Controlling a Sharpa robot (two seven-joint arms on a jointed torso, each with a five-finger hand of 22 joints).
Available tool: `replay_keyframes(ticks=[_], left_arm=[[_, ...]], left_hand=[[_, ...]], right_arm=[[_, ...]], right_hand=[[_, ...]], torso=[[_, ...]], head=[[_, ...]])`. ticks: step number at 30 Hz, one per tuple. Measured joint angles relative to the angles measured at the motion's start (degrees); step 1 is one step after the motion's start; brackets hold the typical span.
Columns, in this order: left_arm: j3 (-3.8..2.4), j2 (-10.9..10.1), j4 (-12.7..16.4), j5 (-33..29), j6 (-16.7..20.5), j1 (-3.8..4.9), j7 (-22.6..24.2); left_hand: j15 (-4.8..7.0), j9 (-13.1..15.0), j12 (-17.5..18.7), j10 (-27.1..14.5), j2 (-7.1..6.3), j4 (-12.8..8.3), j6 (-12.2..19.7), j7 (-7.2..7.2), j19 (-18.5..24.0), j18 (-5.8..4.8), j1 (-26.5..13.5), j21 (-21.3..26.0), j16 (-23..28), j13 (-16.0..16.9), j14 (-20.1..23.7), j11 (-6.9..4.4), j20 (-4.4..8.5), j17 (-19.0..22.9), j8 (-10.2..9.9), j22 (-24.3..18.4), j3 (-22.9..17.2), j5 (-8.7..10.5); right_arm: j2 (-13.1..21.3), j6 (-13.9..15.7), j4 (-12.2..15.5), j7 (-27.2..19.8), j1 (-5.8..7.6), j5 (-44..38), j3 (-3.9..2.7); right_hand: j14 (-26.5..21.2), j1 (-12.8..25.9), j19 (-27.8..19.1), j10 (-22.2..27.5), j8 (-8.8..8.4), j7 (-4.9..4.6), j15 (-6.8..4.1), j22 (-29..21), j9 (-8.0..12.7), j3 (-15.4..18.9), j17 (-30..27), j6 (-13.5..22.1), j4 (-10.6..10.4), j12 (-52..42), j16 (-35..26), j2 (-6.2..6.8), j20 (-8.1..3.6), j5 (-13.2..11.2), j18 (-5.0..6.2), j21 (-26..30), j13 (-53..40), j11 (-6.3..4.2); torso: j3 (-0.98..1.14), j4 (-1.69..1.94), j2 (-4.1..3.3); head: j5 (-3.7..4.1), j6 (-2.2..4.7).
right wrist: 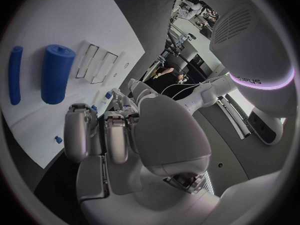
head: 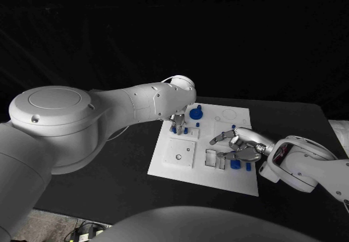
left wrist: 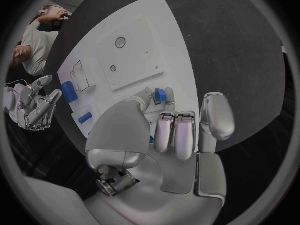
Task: Assemble the parts on the task board
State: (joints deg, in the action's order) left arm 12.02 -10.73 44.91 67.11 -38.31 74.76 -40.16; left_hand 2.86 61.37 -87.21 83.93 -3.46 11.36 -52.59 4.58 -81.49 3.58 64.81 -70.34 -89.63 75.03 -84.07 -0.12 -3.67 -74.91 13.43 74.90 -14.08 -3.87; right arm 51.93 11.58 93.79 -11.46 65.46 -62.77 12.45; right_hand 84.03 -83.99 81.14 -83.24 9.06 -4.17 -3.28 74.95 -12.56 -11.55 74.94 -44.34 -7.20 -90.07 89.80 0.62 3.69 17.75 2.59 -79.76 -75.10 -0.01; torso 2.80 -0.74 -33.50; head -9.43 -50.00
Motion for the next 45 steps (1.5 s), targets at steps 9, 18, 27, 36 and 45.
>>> replay_keyframes(ticks=[9, 18, 27, 36, 45], left_arm=[[0.01, 0.0, -0.1, 0.0, 0.0, 0.02, 0.0], [0.03, 0.0, 0.2, 0.0, 0.0, 0.09, 0.0], [0.00, -0.3, 0.6, 0.0, 0.0, 0.57, 0.0], [-0.06, -0.7, 1.1, 0.0, 0.0, 0.86, 0.0], [-0.08, -0.9, 1.5, -0.1, -0.1, 0.94, 0.0]], left_hand=[[0.00, 0.2, 0.0, 0.0, 0.00, 0.0, 0.0, 0.00, 0.0, 0.00, 0.0, 0.0, 0.0, 0.0, 0.0, 0.00, 0.00, 0.0, 0.0, 0.0, 0.0, -0.24], [0.00, 0.4, 0.0, 0.0, 0.00, 0.0, 0.0, 0.00, 0.0, 0.00, 0.0, 0.0, 0.0, 0.0, 0.0, 0.00, 0.00, 0.0, 0.0, 0.0, 0.0, -0.24], [0.00, 0.8, 0.0, 0.0, 0.00, 0.0, 0.0, -0.01, 0.0, 0.00, 0.0, 0.0, 0.0, 0.0, 0.0, 0.00, 0.00, 0.0, 0.3, 0.0, 0.0, -0.24], [0.00, 1.6, 0.2, 0.0, 0.00, 0.3, 0.1, -0.13, 0.0, 0.00, 0.0, 0.7, 0.0, 0.0, 0.0, 0.00, 0.00, 0.0, 0.7, 0.0, 0.3, 0.02], [0.00, 1.9, 0.5, 0.0, 0.00, 0.3, 0.2, -0.21, 0.0, 0.00, 0.0, 0.8, 0.2, 0.0, 0.0, 0.00, 0.00, 0.0, 0.7, 0.0, 0.3, 0.04]], right_arm=[[0.0, -0.1, -0.1, 0.0, -0.01, 0.0, 0.00], [-0.2, -0.2, -0.2, 0.0, -0.02, 0.1, 0.00], [-0.2, -0.4, -0.3, 0.1, -0.02, 0.1, 0.00], [-0.3, -0.5, -0.4, 0.1, -0.03, 0.1, 0.00], [-0.3, -0.6, -0.4, 0.1, -0.05, 0.1, 0.00]], right_hand=[[0.0, 0.0, 0.0, 0.0, 0.00, 0.00, 0.00, 0.0, 0.0, 0.0, 0.0, 0.0, 0.0, 0.0, 0.0, 0.00, 0.00, 0.0, 0.00, 0.0, 0.0, 0.00], [0.0, 0.2, 0.0, 0.0, 0.00, -0.21, 0.00, 0.0, 0.0, 0.0, 0.0, -0.2, 0.0, 0.0, 0.0, 0.23, 0.00, 0.0, 0.00, 0.0, 0.1, 0.00], [0.0, 0.2, 0.0, 0.0, 0.00, -0.21, 0.00, 0.0, 0.0, 0.0, 0.0, -0.2, 0.0, 0.0, 0.0, 0.23, 0.00, 0.0, 0.00, 0.0, 0.1, 0.00], [0.0, 0.2, 0.0, 0.0, 0.00, -0.21, 0.00, 0.0, 0.0, 0.0, 0.0, -0.2, 0.0, 0.0, 0.0, 0.23, 0.00, 0.0, 0.00, 0.0, 0.1, -0.01], [0.0, 0.2, 0.0, 0.0, 0.00, -0.21, 0.00, 0.0, 0.0, 0.0, 0.0, -0.2, 0.0, 0.0, 0.0, 0.23, 0.00, 0.0, 0.00, 0.0, 0.1, -0.01]], torso=[[-0.01, 0.00, 0.00], [-0.01, 0.01, 0.00], [0.02, 0.02, 0.02], [-0.01, 0.00, 0.02], [-0.01, 0.00, -0.01]], head=[[0.00, 0.00], [-0.13, 0.00], [-0.25, 0.00], [-0.32, 0.00], [-0.37, 0.00]])
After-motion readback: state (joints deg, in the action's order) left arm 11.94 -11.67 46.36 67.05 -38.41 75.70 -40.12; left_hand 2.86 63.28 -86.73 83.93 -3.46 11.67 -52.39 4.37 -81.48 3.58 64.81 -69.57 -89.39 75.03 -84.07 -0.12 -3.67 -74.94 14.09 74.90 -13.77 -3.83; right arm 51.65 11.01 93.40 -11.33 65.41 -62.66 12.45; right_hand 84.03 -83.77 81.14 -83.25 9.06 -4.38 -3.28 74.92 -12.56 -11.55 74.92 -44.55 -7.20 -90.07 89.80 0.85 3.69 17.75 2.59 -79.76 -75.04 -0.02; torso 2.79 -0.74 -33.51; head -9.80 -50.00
